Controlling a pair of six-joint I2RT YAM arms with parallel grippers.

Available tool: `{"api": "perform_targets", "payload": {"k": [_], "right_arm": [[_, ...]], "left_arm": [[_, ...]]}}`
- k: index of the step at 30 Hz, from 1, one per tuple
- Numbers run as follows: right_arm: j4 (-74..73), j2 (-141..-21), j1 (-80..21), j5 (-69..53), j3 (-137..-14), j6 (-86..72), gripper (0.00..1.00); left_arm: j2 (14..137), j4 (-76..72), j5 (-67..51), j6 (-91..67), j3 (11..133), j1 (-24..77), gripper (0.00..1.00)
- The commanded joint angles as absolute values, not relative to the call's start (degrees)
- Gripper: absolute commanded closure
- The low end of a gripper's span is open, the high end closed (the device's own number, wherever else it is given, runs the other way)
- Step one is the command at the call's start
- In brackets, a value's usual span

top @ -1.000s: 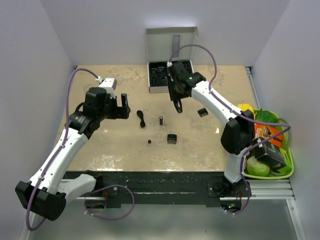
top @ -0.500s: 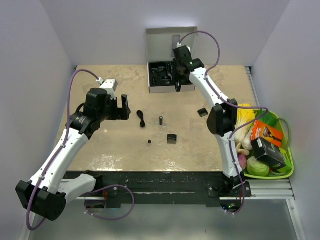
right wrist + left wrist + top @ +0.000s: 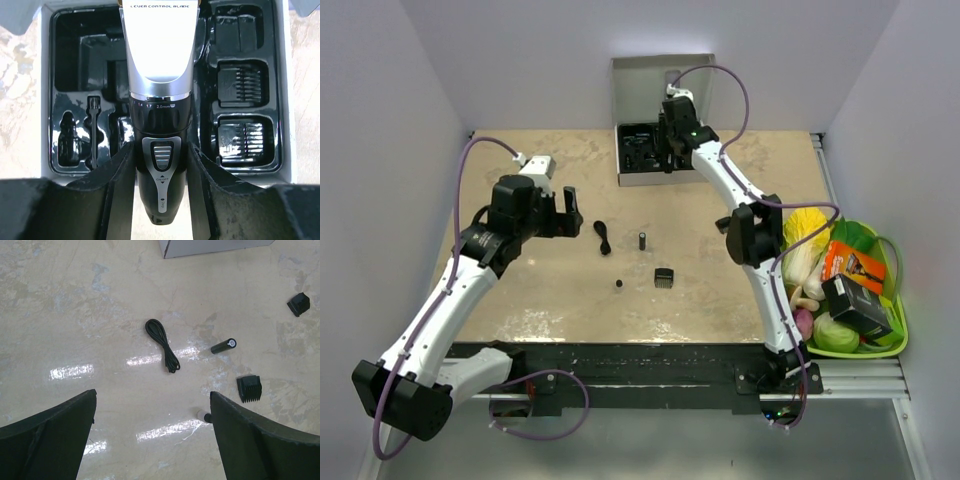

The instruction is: Sort the hair-cutting tools

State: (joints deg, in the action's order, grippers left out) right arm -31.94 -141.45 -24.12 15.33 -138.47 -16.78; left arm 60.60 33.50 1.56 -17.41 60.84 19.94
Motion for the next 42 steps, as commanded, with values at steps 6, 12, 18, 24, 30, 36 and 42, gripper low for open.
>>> {"api": "perform_targets", "payload": {"k": [6,12,18,24,30,36,42], "right_arm": [[-19.43,-140.89,-21.62,15.91,-140.54,-14.68,1.00],[-18.46,-143.52,-20.66,15.03,-142.73,-14.68,1.00],[-16.79,-145.89,-20.48,14.50,-142.73,-14.06,1.00],[-17.14,-146.95,-20.48,12.75,-142.65,-13.89,1.00],[-18.37,-144.67,-20.57,10.81,-137.29,-13.54,1.00],[-23.81,-141.86,-20.74,10.02,-133.60,-13.01,1.00],[-28.03,-137.30,-21.36,9.23,-127.02,-12.57,1.00]], "left_arm": [[61.52,31.38,1.05,-17.49,60.47,19.95,0.01],[62.58,31.29,1.14,-17.40,60.82,19.95,0.01],[63.54,30.94,1.41,-17.40,60.82,19.95,0.01],[64.16,30.50,1.41,-17.58,60.64,19.95,0.01],[64.16,30.50,0.88,-17.58,60.73,19.95,0.01],[62.67,30.94,0.26,-17.84,60.73,19.95,0.01],[60.03,31.73,-1.05,-18.46,60.47,19.95,0.01]]}}
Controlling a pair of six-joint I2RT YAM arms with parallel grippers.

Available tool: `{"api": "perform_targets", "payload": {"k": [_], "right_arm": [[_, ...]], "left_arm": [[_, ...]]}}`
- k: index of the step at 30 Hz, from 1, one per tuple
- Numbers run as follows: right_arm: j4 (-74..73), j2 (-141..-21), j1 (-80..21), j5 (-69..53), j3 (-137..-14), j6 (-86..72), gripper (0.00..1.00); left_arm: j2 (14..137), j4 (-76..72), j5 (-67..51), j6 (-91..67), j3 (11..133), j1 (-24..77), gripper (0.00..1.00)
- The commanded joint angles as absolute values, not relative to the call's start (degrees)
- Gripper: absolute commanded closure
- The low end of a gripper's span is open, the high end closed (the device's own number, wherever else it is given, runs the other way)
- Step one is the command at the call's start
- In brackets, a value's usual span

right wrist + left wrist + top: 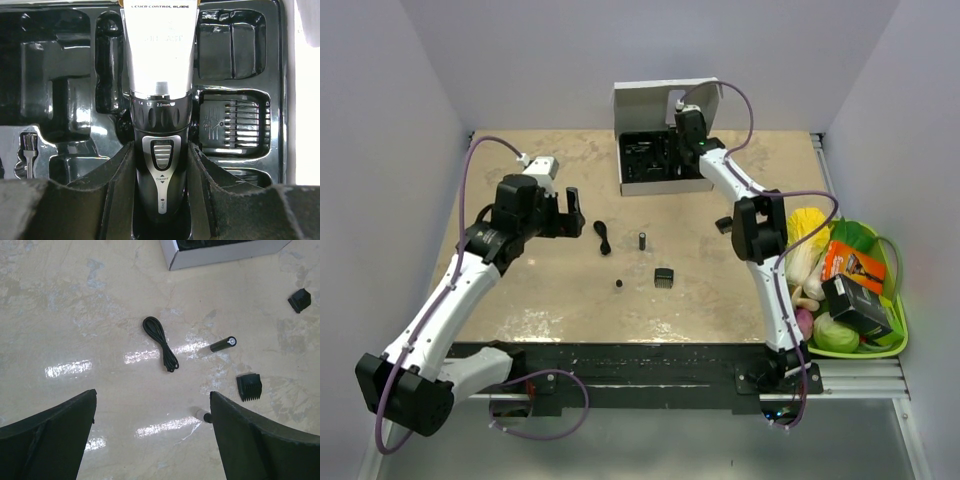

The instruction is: Sort the hair-cutting tools

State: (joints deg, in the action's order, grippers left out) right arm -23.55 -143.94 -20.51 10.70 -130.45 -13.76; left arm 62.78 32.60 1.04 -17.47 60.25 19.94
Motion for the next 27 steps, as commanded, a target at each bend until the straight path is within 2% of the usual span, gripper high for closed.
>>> {"api": "perform_targets", "payload": {"k": [1,12,22,25,26,27], "right_arm": [[-28.56,-136.50,-21.88,9.66,-126.22,-12.31,1.00],[-32.61,-124.90,-25.40,12.30,-110.40,-14.93,1.00],[-35.68,-124.28,-25.58,13.53,-108.46,-19.25,1.00],[-36.21,-124.45,-25.66,14.41,-108.28,-19.60,0.85],[-36.30,-124.54,-25.75,14.59,-108.19,-19.69,0.70],[-36.39,-124.63,-25.66,14.85,-108.19,-19.77,0.65]], "left_arm": [[59.33,32.08,-1.14,-18.54,60.47,19.95,0.01],[53.79,33.75,-2.37,-19.25,59.50,19.95,0.01],[53.35,34.72,-2.20,-19.07,59.41,19.95,0.01],[53.61,34.80,-2.20,-19.07,59.59,19.95,0.01],[53.87,34.80,-2.37,-19.07,59.59,19.95,0.01],[53.88,34.80,-2.37,-19.07,59.68,19.95,0.01]]}}
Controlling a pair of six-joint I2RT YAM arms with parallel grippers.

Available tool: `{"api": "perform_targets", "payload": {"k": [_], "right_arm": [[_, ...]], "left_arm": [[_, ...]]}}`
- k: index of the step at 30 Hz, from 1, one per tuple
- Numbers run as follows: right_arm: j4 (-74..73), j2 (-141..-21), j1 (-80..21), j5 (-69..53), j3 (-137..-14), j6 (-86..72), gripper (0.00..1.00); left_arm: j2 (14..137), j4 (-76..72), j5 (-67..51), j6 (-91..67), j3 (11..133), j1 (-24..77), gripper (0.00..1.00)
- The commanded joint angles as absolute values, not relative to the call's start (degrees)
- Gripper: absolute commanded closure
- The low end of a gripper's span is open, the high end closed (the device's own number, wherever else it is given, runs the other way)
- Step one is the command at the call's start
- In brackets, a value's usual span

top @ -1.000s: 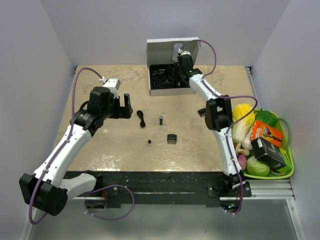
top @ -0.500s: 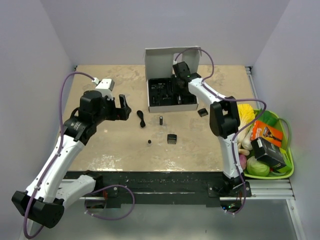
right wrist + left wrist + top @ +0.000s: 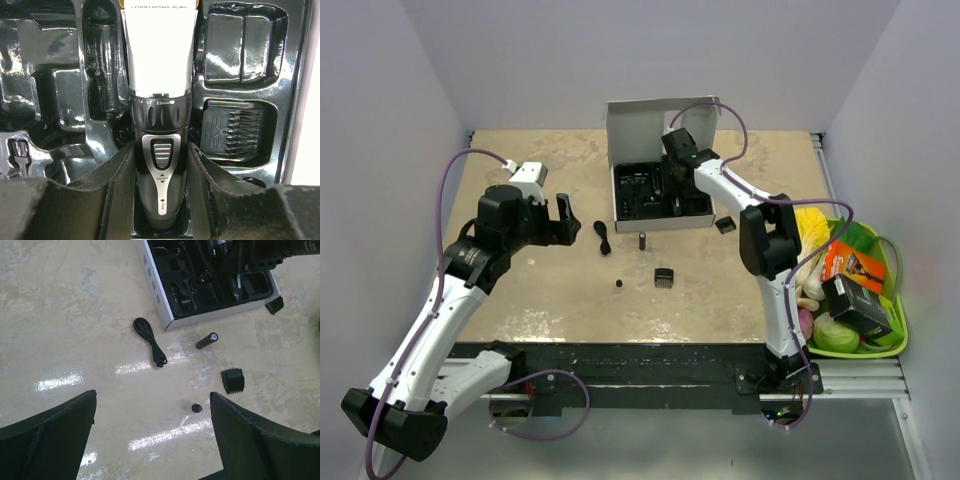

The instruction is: Sort the hair-cutting tools

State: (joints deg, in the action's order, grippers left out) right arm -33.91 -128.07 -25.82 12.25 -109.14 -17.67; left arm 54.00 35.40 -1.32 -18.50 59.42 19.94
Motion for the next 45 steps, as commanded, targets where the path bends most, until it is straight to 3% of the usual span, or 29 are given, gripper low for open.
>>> {"api": "perform_targets", "payload": {"k": [1,2,8,19,29,37,45], "right_arm": [[-36.65,-124.63,-25.75,15.03,-108.28,-19.78,0.59],[-36.82,-124.72,-25.75,15.20,-108.54,-19.78,0.49],[-38.84,-124.10,-25.75,16.52,-111.96,-19.51,0.31],[-40.17,-120.85,-26.54,17.49,-115.75,-19.42,0.33],[-40.79,-128.84,-26.54,19.86,-139.13,-18.37,0.36],[-32.79,-130.61,-26.46,19.07,-135.90,-19.60,0.36],[-31.19,-114.89,-29.35,16.35,-116.82,-16.26,0.35]], "left_arm": [[53.96,34.72,-2.46,-19.07,59.68,19.86,0.01],[53.96,34.72,-2.46,-19.07,59.68,19.95,0.01],[54.32,34.54,-2.81,-19.16,59.77,19.95,0.01],[54.49,34.37,-2.99,-19.34,59.76,19.95,0.01],[55.11,34.54,-2.99,-19.34,60.29,19.95,0.01],[55.90,35.42,-1.94,-18.55,60.73,19.95,0.01],[55.64,35.42,-2.29,-18.28,60.12,19.95,0.01]]}}
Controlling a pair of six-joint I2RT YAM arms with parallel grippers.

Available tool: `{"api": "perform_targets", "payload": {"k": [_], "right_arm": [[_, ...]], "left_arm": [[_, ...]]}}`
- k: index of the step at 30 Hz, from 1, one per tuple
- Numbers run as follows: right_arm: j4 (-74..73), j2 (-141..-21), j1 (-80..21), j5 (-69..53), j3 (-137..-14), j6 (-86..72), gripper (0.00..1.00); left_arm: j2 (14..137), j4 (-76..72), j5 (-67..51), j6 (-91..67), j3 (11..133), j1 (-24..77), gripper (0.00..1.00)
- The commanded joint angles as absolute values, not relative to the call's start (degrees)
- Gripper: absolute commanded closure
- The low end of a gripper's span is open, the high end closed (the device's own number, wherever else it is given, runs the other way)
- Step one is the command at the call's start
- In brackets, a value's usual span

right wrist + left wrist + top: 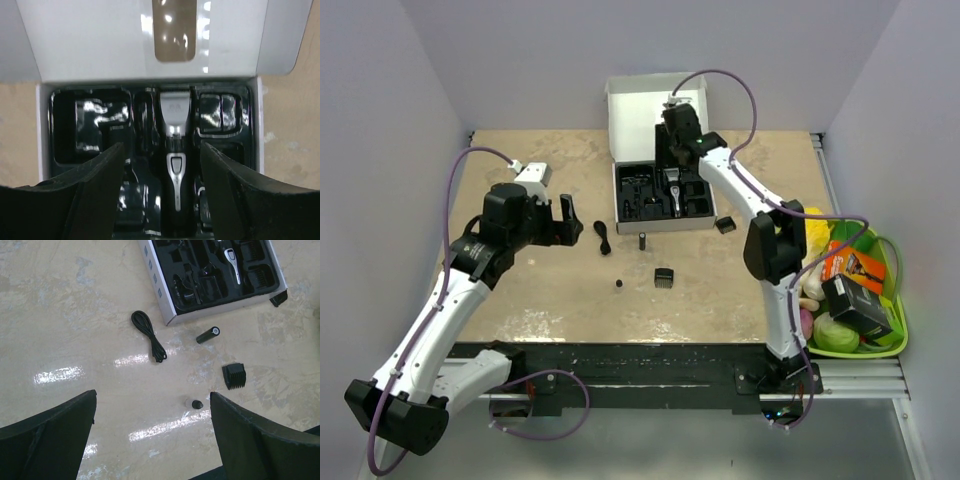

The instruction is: Sort the hair-cutting tools

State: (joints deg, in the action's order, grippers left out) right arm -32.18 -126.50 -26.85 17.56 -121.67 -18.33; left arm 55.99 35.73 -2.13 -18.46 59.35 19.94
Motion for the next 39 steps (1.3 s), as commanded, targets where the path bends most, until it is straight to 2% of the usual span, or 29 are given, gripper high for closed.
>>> {"api": "perform_targets", "payload": {"k": [1,3,7,15,20,27,39], "right_arm": [[-31.90,-113.05,-30.75,15.39,-113.67,-15.56,0.35],[-35.22,-108.21,-32.51,15.38,-110.67,-15.56,0.35],[-37.70,-99.77,-36.90,15.82,-97.08,-19.49,0.35],[-30.00,-87.20,-42.97,16.26,-74.64,-28.91,0.39],[-19.71,-85.08,-47.46,22.39,-63.83,-32.34,0.41],[2.60,-84.20,-50.09,25.75,-50.12,-32.96,0.42],[27.67,-96.31,-54.49,31.11,-44.82,-30.14,0.42]], "left_arm": [[55.55,35.25,-2.46,-18.37,59.86,19.95,0.01],[55.28,35.07,-2.46,-18.54,58.72,19.95,0.01],[54.84,35.07,-2.64,-19.07,56.87,19.95,0.01],[54.85,34.72,-2.20,-19.51,53.79,19.95,0.01],[53.62,34.54,-2.63,-19.51,53.61,19.95,0.01],[50.98,33.14,-4.22,-19.34,52.56,19.95,0.01],[49.40,30.42,-4.66,-19.42,50.71,19.95,0.01]]}}
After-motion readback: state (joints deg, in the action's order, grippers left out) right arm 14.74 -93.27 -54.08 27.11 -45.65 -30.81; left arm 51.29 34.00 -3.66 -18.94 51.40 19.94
